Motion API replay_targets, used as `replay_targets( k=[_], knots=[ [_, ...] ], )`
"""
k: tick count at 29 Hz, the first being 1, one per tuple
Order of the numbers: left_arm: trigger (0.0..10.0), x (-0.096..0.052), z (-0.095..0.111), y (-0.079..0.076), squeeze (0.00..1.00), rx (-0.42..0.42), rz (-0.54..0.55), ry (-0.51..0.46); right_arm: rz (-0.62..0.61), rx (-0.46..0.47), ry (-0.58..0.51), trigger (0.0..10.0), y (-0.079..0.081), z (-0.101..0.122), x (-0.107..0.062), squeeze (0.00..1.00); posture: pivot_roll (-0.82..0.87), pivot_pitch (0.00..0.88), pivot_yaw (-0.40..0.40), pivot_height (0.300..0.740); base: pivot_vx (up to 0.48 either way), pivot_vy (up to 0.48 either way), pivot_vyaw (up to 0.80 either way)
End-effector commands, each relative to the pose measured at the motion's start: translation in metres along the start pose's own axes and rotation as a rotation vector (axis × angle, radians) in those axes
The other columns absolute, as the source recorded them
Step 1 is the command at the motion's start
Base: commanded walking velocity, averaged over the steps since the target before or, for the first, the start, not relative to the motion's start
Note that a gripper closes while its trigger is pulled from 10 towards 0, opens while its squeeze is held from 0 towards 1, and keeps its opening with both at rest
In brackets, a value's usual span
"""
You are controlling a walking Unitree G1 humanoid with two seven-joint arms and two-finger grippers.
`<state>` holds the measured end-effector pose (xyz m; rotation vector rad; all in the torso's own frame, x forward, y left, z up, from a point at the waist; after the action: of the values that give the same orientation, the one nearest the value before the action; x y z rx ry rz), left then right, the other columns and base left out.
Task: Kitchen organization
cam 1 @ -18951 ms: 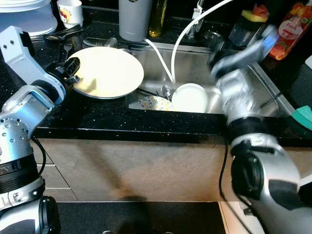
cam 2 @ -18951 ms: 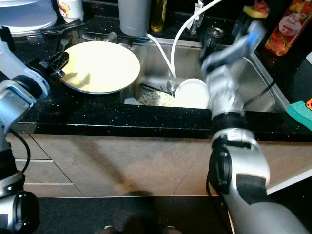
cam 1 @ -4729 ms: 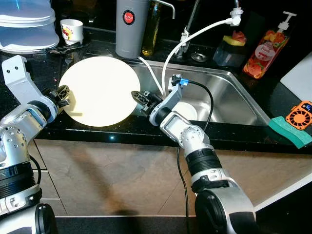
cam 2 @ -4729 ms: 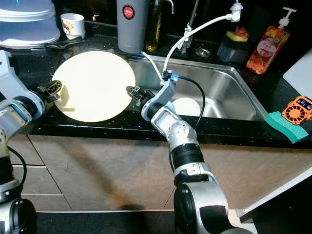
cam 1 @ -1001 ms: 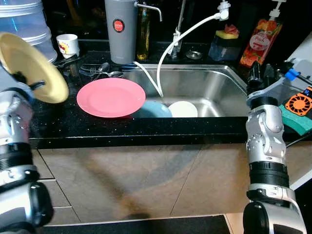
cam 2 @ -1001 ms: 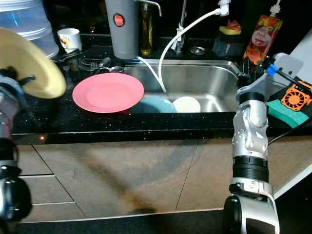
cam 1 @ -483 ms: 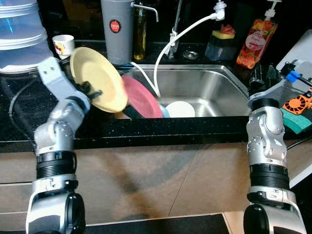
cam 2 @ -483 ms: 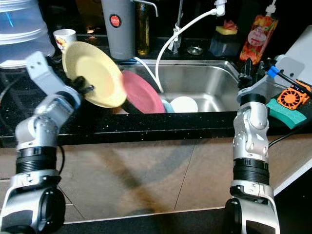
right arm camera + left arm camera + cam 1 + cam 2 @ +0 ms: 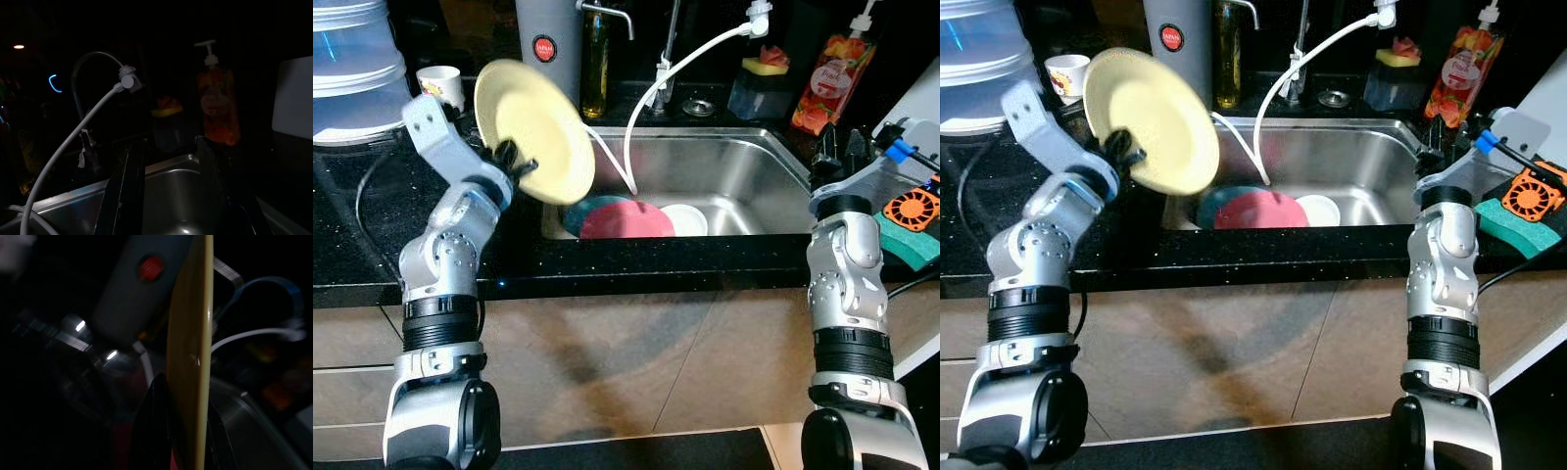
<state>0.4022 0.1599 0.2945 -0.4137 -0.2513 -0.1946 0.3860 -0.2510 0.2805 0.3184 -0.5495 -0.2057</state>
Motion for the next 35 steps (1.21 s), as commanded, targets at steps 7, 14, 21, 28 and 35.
replay_targets(
  k=[7, 14, 21, 28, 35],
  knots=[
    [0.0, 0.005, -0.014, -0.035, 0.0, -0.104, -0.136, 0.025, 0.022, -0.002, 0.003, 10.0, 0.01, -0.002, 0.001, 0.0, 0.08, 0.0, -0.036, 0.74, 0.0, 0.0, 0.0],
    [0.0, -0.01, -0.026, -0.058, 0.0, -0.173, -0.257, 0.052, 0.112, -0.057, -0.029, 10.0, 0.034, 0.002, -0.01, 0.0, 0.07, 0.0, -0.026, 0.74, 0.0, 0.0, 0.0],
    [10.0, -0.014, -0.039, -0.051, 0.0, -0.176, -0.173, 0.103, 0.167, -0.055, -0.031, 10.0, 0.051, 0.002, -0.021, 0.0, 0.07, 0.0, -0.026, 0.74, 0.0, 0.0, 0.0],
    [10.0, -0.021, -0.05, -0.047, 0.0, -0.112, -0.151, 0.121, 0.189, -0.024, -0.003, 10.0, 0.065, -0.007, -0.03, 0.0, 0.08, 0.0, -0.027, 0.74, 0.0, 0.0, 0.0],
    [10.0, -0.031, -0.059, -0.058, 0.0, -0.055, -0.19, 0.132, 0.198, -0.001, 0.039, 10.0, 0.076, -0.019, -0.044, 0.0, 0.09, 0.0, -0.012, 0.74, 0.0, 0.0, 0.0]
  ],
)
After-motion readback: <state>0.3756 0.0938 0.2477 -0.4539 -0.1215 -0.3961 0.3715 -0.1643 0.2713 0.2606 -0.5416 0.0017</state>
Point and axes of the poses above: a point about 5 cm out from each wrist's last joint towards the gripper, its own x axis pointing out of the wrist towards the gripper, its own z axis along the axis of the wrist's last joint, y = z × x, the point moved 4 cm from there along x, pointing out of the wrist towards the gripper, and after that the axes turned 6 degrees about x, right-handed, at the moved point
